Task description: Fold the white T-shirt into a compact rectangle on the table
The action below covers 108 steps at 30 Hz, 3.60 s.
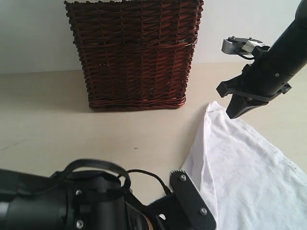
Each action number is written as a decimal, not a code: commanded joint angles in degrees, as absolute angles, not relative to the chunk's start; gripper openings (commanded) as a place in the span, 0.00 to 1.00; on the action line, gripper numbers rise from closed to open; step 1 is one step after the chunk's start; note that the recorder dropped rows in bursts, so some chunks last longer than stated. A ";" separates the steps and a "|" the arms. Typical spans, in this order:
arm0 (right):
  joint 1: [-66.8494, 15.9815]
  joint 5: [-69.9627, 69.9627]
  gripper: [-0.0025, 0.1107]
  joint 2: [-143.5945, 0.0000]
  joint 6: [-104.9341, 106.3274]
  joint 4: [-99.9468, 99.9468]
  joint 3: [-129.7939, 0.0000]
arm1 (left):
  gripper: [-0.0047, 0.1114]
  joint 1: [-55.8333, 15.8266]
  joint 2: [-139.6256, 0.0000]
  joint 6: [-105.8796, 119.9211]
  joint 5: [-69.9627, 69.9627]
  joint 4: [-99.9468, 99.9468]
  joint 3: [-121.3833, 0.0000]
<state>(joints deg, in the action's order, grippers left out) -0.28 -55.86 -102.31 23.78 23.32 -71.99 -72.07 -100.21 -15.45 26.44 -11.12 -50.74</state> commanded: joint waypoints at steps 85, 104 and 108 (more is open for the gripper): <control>-0.33 -57.07 0.02 -115.22 17.76 12.95 -72.37 | 0.29 -41.18 -94.30 17.36 34.92 22.89 -52.52; -0.33 -58.35 0.02 -115.22 17.85 13.62 -72.37 | 0.25 -47.28 -100.35 23.58 27.42 26.94 -45.47; -0.33 -58.25 0.02 -115.22 17.85 13.62 -72.37 | 0.04 -47.28 -98.58 23.58 29.24 25.25 -45.47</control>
<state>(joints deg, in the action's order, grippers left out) -0.28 -58.41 -115.39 17.31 13.59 -72.02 -46.98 -100.22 23.40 27.63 26.60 -45.62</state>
